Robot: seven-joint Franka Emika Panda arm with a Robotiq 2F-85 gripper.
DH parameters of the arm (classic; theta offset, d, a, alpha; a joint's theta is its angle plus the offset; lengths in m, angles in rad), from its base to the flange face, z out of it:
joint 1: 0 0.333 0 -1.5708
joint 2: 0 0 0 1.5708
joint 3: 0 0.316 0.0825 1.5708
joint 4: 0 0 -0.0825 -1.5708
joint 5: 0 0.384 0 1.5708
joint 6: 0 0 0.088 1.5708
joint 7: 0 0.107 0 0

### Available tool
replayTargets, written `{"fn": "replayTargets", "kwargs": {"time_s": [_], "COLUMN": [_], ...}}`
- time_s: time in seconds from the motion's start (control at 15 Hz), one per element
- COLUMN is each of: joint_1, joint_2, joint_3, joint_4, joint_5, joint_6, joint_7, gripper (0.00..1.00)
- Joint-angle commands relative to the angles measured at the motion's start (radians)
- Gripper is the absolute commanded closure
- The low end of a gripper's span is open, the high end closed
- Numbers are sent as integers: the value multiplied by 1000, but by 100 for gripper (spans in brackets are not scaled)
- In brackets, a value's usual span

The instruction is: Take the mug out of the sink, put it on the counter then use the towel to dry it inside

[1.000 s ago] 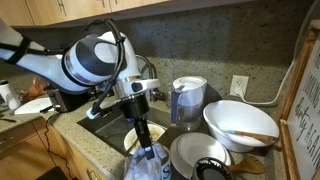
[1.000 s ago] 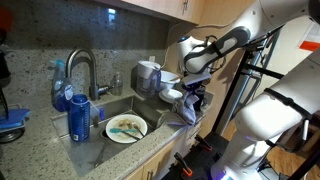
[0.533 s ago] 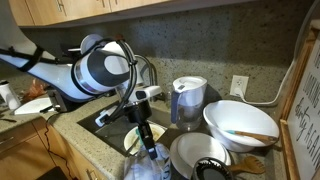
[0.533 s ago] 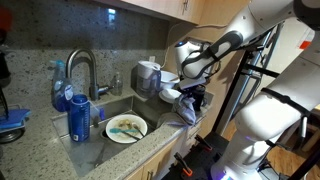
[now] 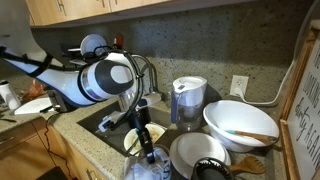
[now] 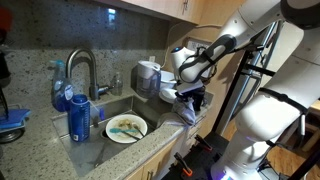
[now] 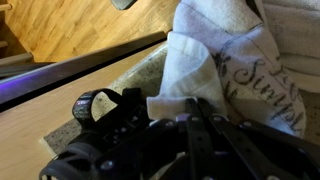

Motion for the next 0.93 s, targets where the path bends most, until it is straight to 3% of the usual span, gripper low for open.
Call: {"fn": "replayTargets", "kwargs": {"time_s": [0.0, 0.87], "joint_1": [12, -2], "joint_2": [15, 16], "joint_3": [-15, -40], "joint_4": [-22, -95], "joint_5": [-5, -75], "joint_6": [32, 114], "joint_7": [20, 40], "gripper": [99, 99]}}
